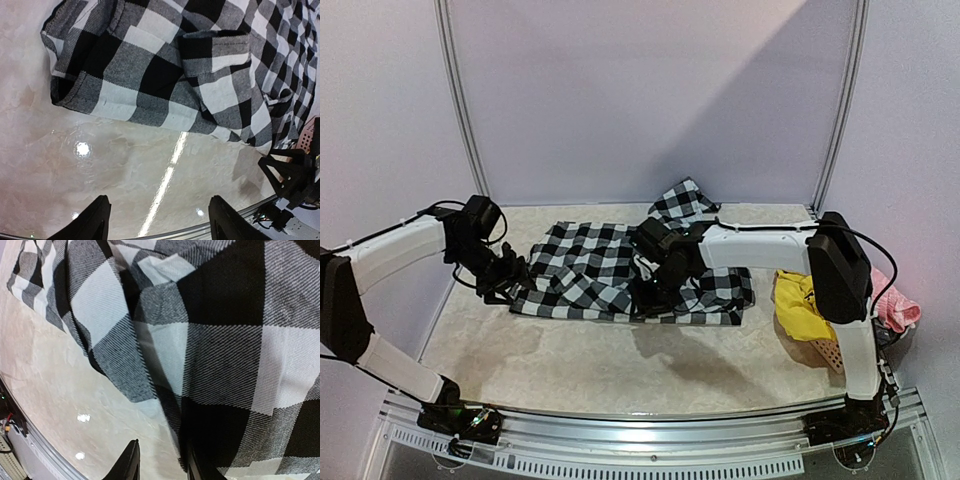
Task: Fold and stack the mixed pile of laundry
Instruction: Adjust the 1/3-folded shirt at the center of the board.
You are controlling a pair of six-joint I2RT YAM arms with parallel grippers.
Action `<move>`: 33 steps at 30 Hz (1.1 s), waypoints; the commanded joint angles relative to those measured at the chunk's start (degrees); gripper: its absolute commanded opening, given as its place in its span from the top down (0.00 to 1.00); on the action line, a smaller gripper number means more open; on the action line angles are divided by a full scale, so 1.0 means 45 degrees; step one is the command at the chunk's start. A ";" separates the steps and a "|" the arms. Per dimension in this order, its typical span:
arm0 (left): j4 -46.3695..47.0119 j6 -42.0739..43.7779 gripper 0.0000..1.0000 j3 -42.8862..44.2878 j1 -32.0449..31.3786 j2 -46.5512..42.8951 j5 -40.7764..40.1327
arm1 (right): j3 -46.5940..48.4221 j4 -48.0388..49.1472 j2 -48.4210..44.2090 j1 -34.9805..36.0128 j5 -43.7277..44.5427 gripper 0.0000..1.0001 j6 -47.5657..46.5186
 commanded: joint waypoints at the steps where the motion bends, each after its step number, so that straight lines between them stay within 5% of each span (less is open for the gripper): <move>1: 0.0945 -0.1133 0.32 0.0038 -0.0054 0.0397 0.0244 | -0.0587 -0.0004 -0.0617 0.0176 0.0183 0.69 -0.0901; 8: 0.1223 -0.1694 0.32 0.1197 -0.0225 0.2072 0.0274 | -0.0765 0.0027 -0.0329 0.0207 0.0819 0.69 -0.1063; 16: -0.0107 -0.2260 0.34 0.4924 -0.1291 0.4996 -0.0865 | -0.0326 -0.0405 -0.0205 0.0202 0.0882 0.69 -0.1428; 33: -0.0104 -0.7489 0.35 0.8367 -0.2088 0.8483 -0.1833 | 0.0022 -0.1173 -0.0855 0.0211 0.1233 0.69 -0.1927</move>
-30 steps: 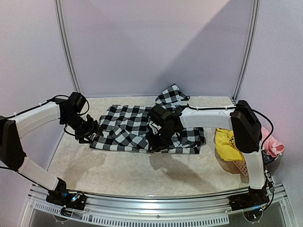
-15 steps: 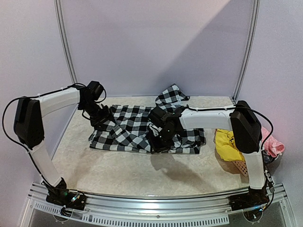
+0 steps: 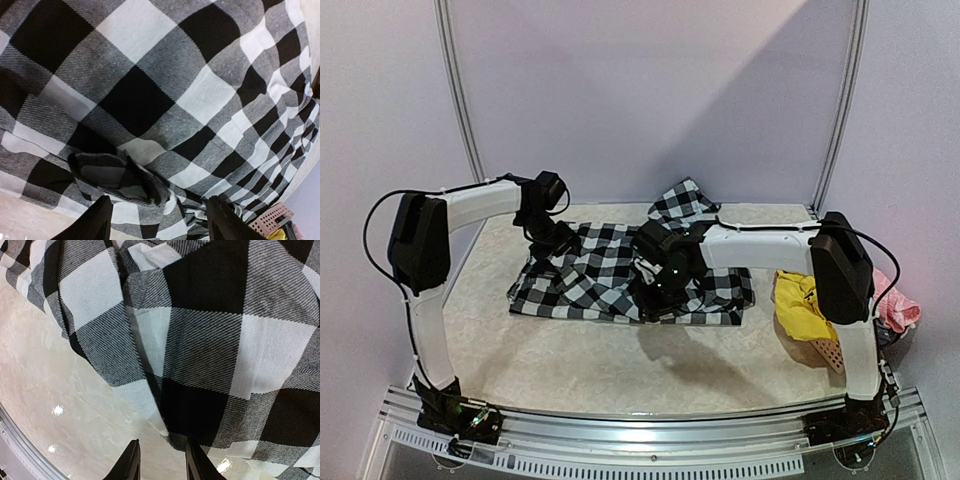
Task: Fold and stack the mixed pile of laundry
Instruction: Adjust the 1/3-folded shirt at the center of the board.
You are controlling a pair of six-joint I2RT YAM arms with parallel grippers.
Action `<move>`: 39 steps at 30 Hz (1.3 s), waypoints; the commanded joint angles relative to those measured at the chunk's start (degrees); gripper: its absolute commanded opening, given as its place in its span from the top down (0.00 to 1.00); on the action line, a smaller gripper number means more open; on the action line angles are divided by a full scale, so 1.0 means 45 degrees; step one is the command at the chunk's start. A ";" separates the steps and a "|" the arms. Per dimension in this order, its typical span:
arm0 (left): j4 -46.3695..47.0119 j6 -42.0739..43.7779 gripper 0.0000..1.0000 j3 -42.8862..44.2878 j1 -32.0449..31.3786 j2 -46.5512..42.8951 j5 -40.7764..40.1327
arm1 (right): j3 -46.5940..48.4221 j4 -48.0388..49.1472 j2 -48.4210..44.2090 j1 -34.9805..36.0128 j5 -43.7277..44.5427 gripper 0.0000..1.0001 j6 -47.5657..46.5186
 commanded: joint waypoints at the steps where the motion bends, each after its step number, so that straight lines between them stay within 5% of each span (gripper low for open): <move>1: -0.0270 -0.1469 0.35 0.0853 -0.0421 0.0661 -0.0247 | 0.0121 -0.0378 -0.0691 0.0078 0.0291 0.69 -0.0290; 10: -0.1044 -0.2366 0.45 0.1482 -0.0575 0.2096 0.0154 | -0.0606 -0.0206 -0.1281 0.0079 0.0461 0.70 -0.0300; 19: -0.0157 -0.2010 1.00 0.0923 -0.0700 0.1806 0.0018 | -0.1330 -0.0113 -0.1973 0.0078 0.0576 0.70 -0.0166; 28: 0.3345 -0.0594 1.00 -0.1810 -0.1036 -0.1420 -0.0318 | -0.1596 0.0010 -0.2776 0.0065 0.1329 0.70 -0.0061; 39: 0.5873 0.6827 1.00 -0.2227 -0.1515 -0.4012 0.1890 | -0.4046 0.1538 -0.6023 -0.0676 0.4032 0.71 0.1509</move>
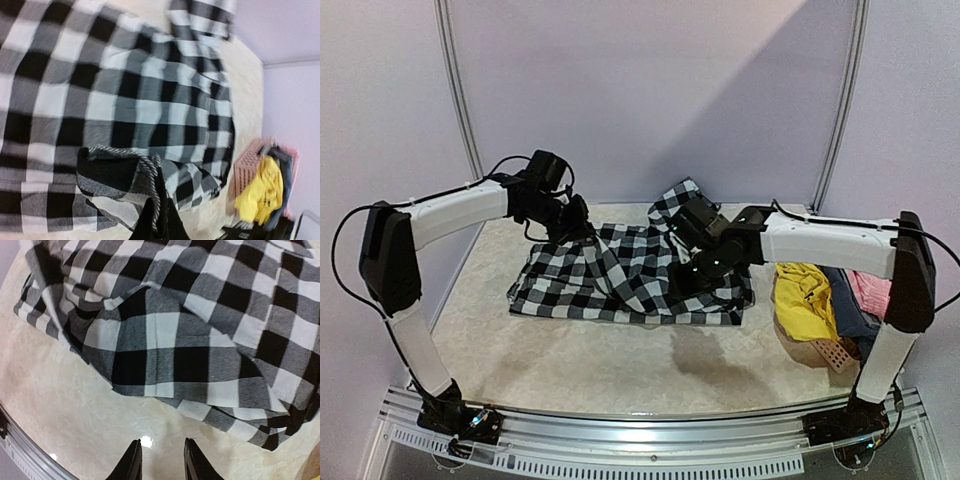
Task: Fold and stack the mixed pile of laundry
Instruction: Adjust the 1/3-folded shirt at the center of the board.
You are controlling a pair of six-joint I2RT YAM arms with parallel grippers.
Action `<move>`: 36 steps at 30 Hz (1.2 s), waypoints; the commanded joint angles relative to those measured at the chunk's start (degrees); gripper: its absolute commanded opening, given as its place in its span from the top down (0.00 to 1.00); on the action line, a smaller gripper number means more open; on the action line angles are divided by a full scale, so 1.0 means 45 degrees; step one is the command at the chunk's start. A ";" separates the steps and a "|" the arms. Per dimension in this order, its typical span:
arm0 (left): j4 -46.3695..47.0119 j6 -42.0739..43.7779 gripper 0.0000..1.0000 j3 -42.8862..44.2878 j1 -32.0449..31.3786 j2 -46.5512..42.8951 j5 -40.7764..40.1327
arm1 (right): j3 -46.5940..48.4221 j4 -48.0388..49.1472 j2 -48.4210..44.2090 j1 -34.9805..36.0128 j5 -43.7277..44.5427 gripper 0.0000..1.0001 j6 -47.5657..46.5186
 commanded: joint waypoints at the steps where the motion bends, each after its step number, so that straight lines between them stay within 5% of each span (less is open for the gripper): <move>1: 0.1338 0.4042 1.00 -0.0655 -0.0133 -0.1402 0.1159 | -0.1040 0.0953 -0.1636 -0.0501 0.1488 0.71 0.1056; 11: 0.5707 0.5134 0.97 -0.5777 0.2074 -0.3367 0.2751 | -0.1700 0.1076 -0.2346 -0.0621 0.0971 0.72 0.1981; 17: 0.4716 0.4360 0.61 -0.6775 0.2405 -0.3629 0.1291 | -0.1627 0.1128 -0.2165 -0.0615 0.0694 0.72 0.2143; 22: 0.4218 0.3029 0.33 -0.8651 0.2544 -0.6784 -0.1741 | -0.1615 0.1118 -0.2093 -0.0611 0.0780 0.73 0.2308; 26: 0.2251 0.3219 0.21 -0.8340 0.2802 -0.7725 -0.2594 | -0.1696 0.1187 -0.2161 -0.0614 0.0864 0.73 0.2449; 36: -0.4678 0.4089 0.25 -0.3102 0.2159 -0.4214 -0.4141 | -0.1856 0.0923 -0.2112 -0.0610 0.1012 0.72 0.2574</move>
